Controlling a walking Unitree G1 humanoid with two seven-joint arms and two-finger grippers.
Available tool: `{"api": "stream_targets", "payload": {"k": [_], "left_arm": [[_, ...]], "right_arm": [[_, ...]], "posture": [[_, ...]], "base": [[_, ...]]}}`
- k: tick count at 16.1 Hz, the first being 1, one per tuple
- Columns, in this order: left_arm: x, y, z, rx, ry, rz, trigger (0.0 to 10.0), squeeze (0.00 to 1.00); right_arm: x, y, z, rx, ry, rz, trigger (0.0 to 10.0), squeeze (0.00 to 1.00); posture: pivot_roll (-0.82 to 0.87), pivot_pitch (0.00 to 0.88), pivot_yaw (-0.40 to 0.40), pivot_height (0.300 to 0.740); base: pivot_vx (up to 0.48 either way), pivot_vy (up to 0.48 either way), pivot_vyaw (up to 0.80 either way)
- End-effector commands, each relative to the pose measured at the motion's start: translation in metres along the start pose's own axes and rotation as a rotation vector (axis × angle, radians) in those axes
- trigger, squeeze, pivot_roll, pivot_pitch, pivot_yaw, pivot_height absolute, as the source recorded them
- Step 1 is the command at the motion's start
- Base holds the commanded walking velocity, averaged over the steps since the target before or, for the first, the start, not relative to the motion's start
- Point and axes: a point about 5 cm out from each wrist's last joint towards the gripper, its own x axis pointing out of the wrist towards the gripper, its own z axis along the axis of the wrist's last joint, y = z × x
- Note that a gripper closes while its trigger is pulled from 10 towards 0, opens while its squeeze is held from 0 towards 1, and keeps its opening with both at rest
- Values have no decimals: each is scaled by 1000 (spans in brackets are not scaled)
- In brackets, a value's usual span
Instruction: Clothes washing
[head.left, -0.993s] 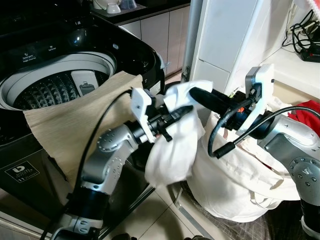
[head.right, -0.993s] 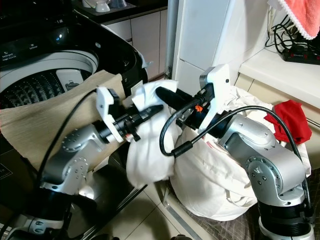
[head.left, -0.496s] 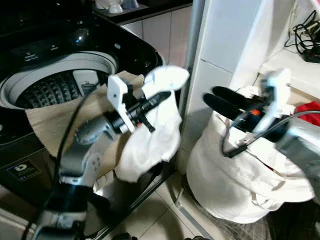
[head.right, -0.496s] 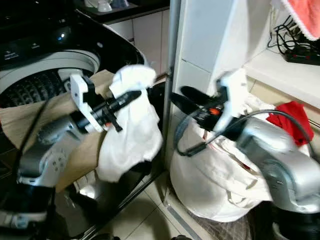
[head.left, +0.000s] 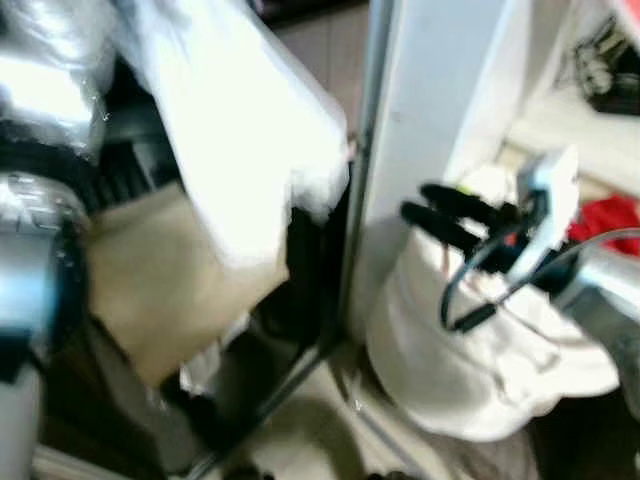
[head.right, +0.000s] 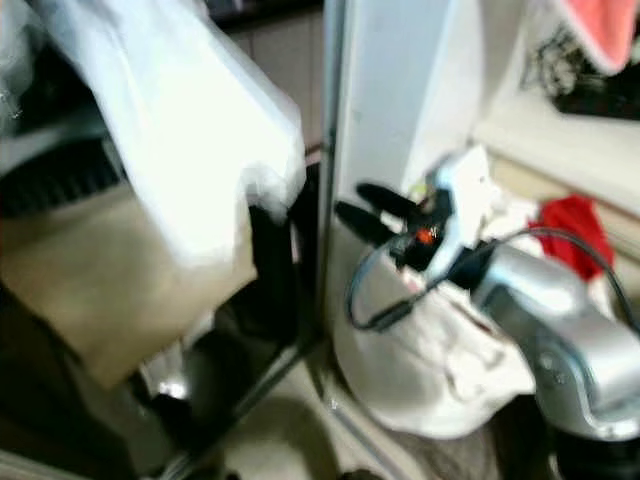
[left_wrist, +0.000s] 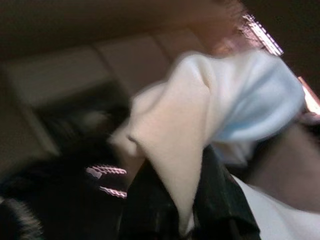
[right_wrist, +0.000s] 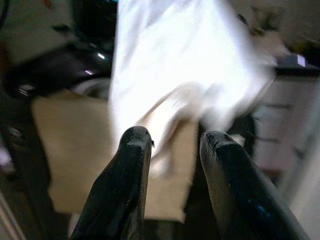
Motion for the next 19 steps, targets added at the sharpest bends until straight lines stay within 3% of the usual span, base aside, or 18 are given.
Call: {"api": "stream_targets", "payload": {"k": [1, 2, 3, 4, 5, 6, 7, 9, 11, 19], "left_arm": [[-4, -7, -30, 109, 148, 17, 3137, 0], [-6, 1, -40, 193, 220, 75, 10000, 0], [-10, -4, -55, 178, 305, 37, 10000, 0], [-22, -27, -86, 46, 457, -102, 10000, 0], [-30, -37, -100, 12, 536, -145, 10000, 0], [-36, -43, -108, -25, 587, -163, 10000, 133], [-44, -50, -120, -20, 661, -197, 10000, 1000], [-56, -58, -134, -64, 739, -233, 10000, 1000], [-59, -58, -137, -112, 757, -241, 10000, 1000], [-58, -60, -132, -390, 741, -273, 10000, 1000]], "right_arm": [[6, 11, 7, -17, -18, 46, 10000, 0], [9, 17, 7, -14, -26, 60, 10000, 0], [11, 20, 6, -6, -29, 67, 10000, 0], [13, 25, 1, 14, -22, 77, 10000, 0], [15, 28, -2, 19, -10, 84, 10000, 0], [16, 29, -4, 21, 1, 91, 10000, 0], [18, 33, -7, 24, 16, 108, 10000, 0], [20, 43, -12, 24, 57, 167, 10000, 0], [19, 46, -15, 24, 76, 186, 10000, 0], [24, 40, -15, 19, 85, 161, 10000, 0]], "posture": [[-111, 0, 61, 740], [-113, 0, 62, 740], [-113, 0, 59, 740], [-111, 0, 54, 740], [-109, 0, 51, 740], [-109, 0, 51, 740], [-107, 0, 46, 740], [-109, 0, 47, 740], [-109, 0, 44, 740], [-94, 0, 32, 740]], "base": [[0, 0, 0], [0, 0, 0], [0, 0, 0], [0, 0, 0], [0, 0, 0], [0, 0, 0], [0, 0, 0], [0, 0, 0], [0, 0, 0], [0, 0, 0]]}}
